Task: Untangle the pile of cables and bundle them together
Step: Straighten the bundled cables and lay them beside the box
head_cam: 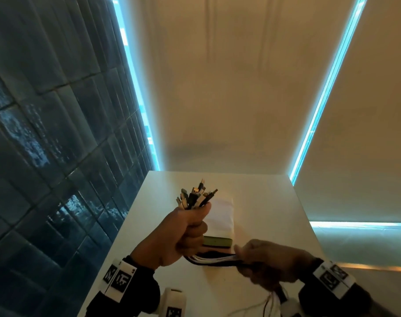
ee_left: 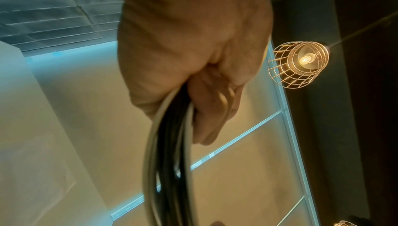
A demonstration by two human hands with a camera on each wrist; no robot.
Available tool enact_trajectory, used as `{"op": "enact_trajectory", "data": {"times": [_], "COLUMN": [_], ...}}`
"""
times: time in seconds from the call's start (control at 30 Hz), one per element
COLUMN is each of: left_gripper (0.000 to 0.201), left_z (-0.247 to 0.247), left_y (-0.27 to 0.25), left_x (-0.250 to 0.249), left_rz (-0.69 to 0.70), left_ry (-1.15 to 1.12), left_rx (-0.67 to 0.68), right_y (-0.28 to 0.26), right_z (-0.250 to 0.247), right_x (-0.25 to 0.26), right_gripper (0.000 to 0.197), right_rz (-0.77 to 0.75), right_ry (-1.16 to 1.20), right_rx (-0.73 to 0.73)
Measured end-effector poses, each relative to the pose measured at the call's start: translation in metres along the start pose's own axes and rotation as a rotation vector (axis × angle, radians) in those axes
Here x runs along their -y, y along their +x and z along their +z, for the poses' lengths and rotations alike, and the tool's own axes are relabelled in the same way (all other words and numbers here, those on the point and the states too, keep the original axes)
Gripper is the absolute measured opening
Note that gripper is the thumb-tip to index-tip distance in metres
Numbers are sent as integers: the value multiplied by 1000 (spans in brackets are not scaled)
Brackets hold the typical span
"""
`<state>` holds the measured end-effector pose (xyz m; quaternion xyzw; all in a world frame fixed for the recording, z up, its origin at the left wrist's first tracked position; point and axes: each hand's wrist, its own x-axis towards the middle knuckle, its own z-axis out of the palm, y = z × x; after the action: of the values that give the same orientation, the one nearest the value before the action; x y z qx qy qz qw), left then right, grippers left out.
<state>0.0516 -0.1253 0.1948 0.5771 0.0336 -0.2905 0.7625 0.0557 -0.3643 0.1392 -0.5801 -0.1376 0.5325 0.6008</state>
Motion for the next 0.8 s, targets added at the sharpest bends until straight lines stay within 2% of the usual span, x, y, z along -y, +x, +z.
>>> {"op": "enact_trajectory", "data": {"times": [0.13,0.37,0.5,0.63,0.7,0.73,0.8], "left_gripper": [41,46,44,56,70,65,40], "left_z": [-1,16,19,13,14,17,28], "left_y": [-2,11,11,22,28,29,22], "left_x": [10,36,41,66,77,77,68], "left_rz": [-31,-102,-105,-148,-140,-119,-93], "left_ry": [49,162,101,66,88,99,155], "left_rx": [-40,-33,-28,-19,-45,-48,-45], "right_y": [-22,-22,-20,-20,-18,-17,-15], "right_z": [-25,-24,-21,-16,-13,-12,-13], "right_x": [13,36,42,46,47,48,49], "right_gripper": [42,45,45,44,42,42,42], "right_rz": [-32,-190,-220,-194,-174,-163,-151], "right_ry": [-93,-186,-203,-268,-333,-351,-349], "right_rx": [-105,-297,-300,-267,-254,-262,-296]}}
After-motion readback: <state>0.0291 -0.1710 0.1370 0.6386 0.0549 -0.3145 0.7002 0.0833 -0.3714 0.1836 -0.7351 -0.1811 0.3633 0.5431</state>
